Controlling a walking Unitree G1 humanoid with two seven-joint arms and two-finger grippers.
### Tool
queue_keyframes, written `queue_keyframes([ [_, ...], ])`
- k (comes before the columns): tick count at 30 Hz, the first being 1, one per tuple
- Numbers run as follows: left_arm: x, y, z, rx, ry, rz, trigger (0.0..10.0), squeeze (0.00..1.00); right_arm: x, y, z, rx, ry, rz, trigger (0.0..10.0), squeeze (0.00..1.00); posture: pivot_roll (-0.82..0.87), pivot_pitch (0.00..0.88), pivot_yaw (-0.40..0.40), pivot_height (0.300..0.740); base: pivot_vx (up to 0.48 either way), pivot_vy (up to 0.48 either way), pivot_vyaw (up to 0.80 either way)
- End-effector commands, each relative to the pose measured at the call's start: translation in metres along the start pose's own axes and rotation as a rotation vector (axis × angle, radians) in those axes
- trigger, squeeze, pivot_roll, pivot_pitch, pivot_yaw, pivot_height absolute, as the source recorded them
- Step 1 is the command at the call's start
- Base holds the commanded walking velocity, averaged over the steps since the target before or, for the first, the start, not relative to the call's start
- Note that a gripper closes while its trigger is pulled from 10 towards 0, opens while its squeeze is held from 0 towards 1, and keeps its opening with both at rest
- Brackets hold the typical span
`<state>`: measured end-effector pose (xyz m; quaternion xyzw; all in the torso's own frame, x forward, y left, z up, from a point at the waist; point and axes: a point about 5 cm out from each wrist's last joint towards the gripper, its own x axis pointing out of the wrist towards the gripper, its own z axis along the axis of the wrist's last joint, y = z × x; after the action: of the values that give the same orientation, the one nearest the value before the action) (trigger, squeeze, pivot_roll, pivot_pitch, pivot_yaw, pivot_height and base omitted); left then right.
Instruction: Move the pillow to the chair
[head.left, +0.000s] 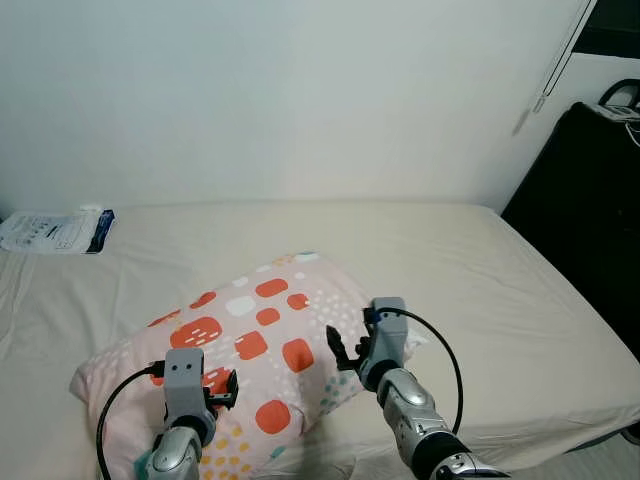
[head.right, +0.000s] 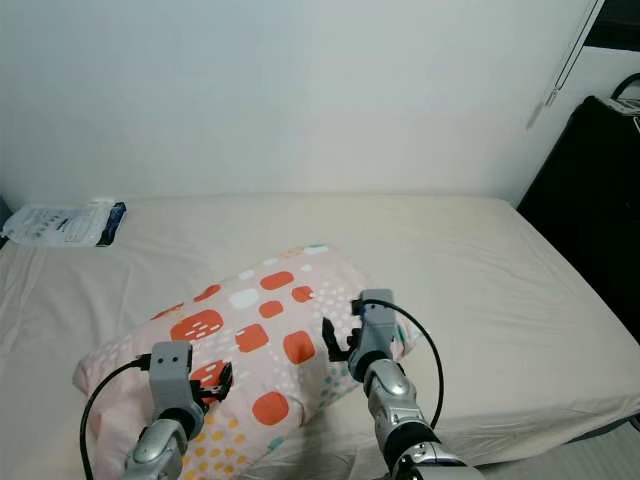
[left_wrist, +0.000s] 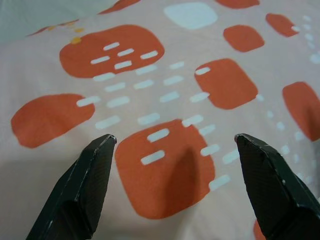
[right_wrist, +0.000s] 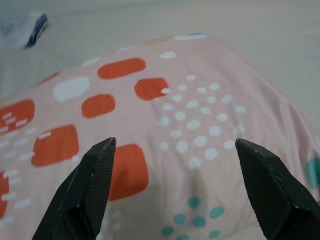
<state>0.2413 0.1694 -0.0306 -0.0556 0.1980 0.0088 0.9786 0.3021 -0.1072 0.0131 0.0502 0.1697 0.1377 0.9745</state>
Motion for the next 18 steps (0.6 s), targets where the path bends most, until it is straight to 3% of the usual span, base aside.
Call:
queue_keyframes([
  [1, -0.004, -0.002, -0.009, 0.015, 0.046, 0.000, 10.0, 1.00, -0.004, -0.001, -0.010, -0.015, 0.038, -0.007, 10.0, 0.79, 0.09, 0.000, -0.108, 0.740, 0.000, 0.000, 0.00],
  [2, -0.004, -0.002, -0.010, 0.020, 0.051, -0.002, 10.0, 1.00, -0.005, -0.001, -0.012, -0.016, 0.044, -0.010, 10.0, 0.00, 0.09, 0.000, -0.109, 0.740, 0.000, 0.000, 0.00],
  [3, -0.005, -0.003, -0.011, 0.023, 0.052, -0.003, 10.0, 1.00, -0.005, -0.002, -0.013, -0.017, 0.046, -0.011, 10.0, 0.00, 0.09, 0.000, -0.109, 0.740, 0.000, 0.000, 0.00],
  [4, -0.005, -0.003, -0.011, 0.031, 0.051, 0.001, 10.0, 0.81, -0.006, -0.003, -0.014, -0.031, 0.055, -0.013, 10.0, 0.00, 0.09, 0.000, -0.110, 0.740, 0.000, 0.000, 0.00],
  [5, -0.005, -0.003, -0.011, 0.031, 0.051, 0.001, 10.0, 0.81, -0.006, -0.003, -0.014, -0.031, 0.055, -0.013, 10.0, 0.00, 0.09, 0.000, -0.110, 0.740, 0.000, 0.000, 0.00],
  [6, -0.005, -0.004, -0.011, 0.035, 0.051, 0.002, 10.0, 0.15, -0.007, -0.003, -0.015, -0.050, 0.061, -0.015, 10.0, 0.00, 0.09, 0.000, -0.112, 0.740, 0.000, 0.000, 0.00],
  [7, -0.005, -0.004, -0.011, 0.035, 0.051, 0.002, 10.0, 0.15, -0.007, -0.003, -0.015, -0.050, 0.061, -0.015, 10.0, 0.00, 0.09, 0.000, -0.112, 0.740, 0.000, 0.000, 0.00],
  [8, -0.005, -0.005, -0.012, 0.046, 0.049, 0.004, 10.0, 0.03, -0.007, -0.003, -0.017, -0.055, 0.071, -0.006, 10.0, 0.00, 0.09, 0.000, -0.116, 0.740, 0.000, 0.000, 0.00],
  [11, -0.006, -0.007, -0.012, 0.049, 0.047, 0.017, 10.0, 0.00, -0.008, -0.002, -0.019, -0.038, 0.084, 0.017, 10.0, 0.00, 0.10, 0.000, -0.121, 0.740, 0.000, 0.000, 0.00],
  [14, -0.005, -0.005, -0.006, 0.122, -0.004, 0.077, 10.0, 0.00, -0.009, -0.001, -0.021, -0.027, 0.091, 0.019, 10.0, 0.00, 0.11, 0.000, -0.124, 0.740, 0.000, 0.000, 0.00],
  [18, -0.005, -0.007, -0.001, 0.172, -0.056, 0.068, 10.0, 0.00, -0.009, 0.000, -0.022, -0.027, 0.093, 0.027, 10.0, 0.00, 0.11, 0.000, -0.127, 0.740, 0.000, 0.000, 0.00],
])
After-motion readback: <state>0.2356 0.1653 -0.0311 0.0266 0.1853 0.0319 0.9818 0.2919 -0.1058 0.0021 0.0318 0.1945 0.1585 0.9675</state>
